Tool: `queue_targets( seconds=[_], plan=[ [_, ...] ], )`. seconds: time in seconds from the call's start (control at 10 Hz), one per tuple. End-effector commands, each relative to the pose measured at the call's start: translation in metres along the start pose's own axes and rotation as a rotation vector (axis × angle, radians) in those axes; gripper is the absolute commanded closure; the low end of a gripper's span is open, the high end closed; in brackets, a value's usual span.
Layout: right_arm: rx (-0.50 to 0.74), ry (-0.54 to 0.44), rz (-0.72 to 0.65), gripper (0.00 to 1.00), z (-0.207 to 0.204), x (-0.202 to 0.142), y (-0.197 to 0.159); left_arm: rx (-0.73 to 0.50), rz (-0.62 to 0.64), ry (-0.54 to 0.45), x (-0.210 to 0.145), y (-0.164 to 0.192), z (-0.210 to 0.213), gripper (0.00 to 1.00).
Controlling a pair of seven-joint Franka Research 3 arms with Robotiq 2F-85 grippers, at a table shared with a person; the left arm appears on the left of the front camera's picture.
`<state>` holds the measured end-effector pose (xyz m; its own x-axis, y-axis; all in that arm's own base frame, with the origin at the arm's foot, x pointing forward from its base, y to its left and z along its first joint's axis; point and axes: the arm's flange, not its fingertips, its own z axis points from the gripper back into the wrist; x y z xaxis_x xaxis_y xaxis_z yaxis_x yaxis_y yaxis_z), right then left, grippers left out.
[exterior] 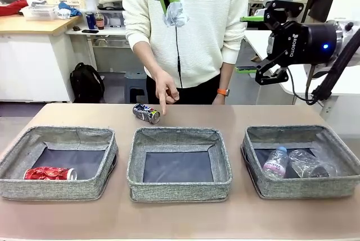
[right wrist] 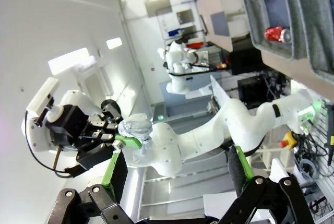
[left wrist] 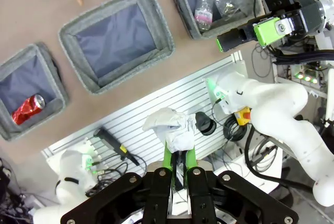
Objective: Sort the waste into the appropriate baskets.
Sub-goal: Place the picked waste into the Fabric basket indicated by the person.
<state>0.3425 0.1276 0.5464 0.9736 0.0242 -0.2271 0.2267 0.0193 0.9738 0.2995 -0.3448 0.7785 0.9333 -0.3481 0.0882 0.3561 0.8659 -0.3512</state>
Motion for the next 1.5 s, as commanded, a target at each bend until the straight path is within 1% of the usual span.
queue_targets(
  seconds=[0.0, 0.3, 0.4, 0.5, 0.6, 0.7, 0.8, 0.9, 1.0, 1.1, 1.2, 1.4],
  plan=[
    [0.019, -0.009, 0.005, 0.0, -0.002, 0.0, 0.002, 0.009, 0.007, 0.001, -0.004, 0.002, 0.001, 0.92],
    [0.019, -0.009, 0.005, 0.0, -0.002, 0.0, 0.002, 0.0, 0.0, 0.0, 0.0, 0.0, 0.0, 0.92],
    [0.019, -0.009, 0.005, 0.0, -0.002, 0.0, 0.002, 0.05, 0.005, -0.004, 0.005, 0.002, -0.027, 0.92],
    [0.019, -0.009, 0.005, 0.0, -0.002, 0.0, 0.002, 0.072, 0.019, 0.072, 0.005, 0.015, -0.06, 0.92],
    [0.019, -0.009, 0.005, 0.0, -0.002, 0.0, 0.002, 0.094, 0.088, 0.095, 0.002, 0.028, -0.1, 0.92],
    [0.019, -0.009, 0.005, 0.0, -0.002, 0.0, 0.002, 0.118, 0.104, 0.096, -0.004, 0.038, -0.135, 0.92],
    [0.019, -0.009, 0.005, 0.0, -0.002, 0.0, 0.002, 0.065, 0.092, 0.102, -0.013, 0.047, -0.168, 0.92],
    [0.019, -0.009, 0.005, 0.0, -0.002, 0.0, 0.002, 0.079, 0.161, 0.079, -0.021, 0.062, -0.195, 0.92],
    [0.019, -0.009, 0.005, 0.0, -0.002, 0.0, 0.002, 0.046, 0.156, 0.053, -0.024, 0.073, -0.226, 0.92],
    [0.019, -0.009, 0.005, 0.0, -0.002, 0.0, 0.002, 0.051, 0.147, 0.022, -0.021, 0.084, -0.262, 0.92],
    [0.019, -0.009, 0.005, 0.0, -0.002, 0.0, 0.002, 0.109, 0.164, 0.002, -0.016, 0.097, -0.289, 0.92],
    [0.019, -0.009, 0.005, 0.0, -0.002, 0.0, 0.002, 0.188, 0.256, -0.026, -0.006, 0.123, -0.317, 0.92]
  ],
)
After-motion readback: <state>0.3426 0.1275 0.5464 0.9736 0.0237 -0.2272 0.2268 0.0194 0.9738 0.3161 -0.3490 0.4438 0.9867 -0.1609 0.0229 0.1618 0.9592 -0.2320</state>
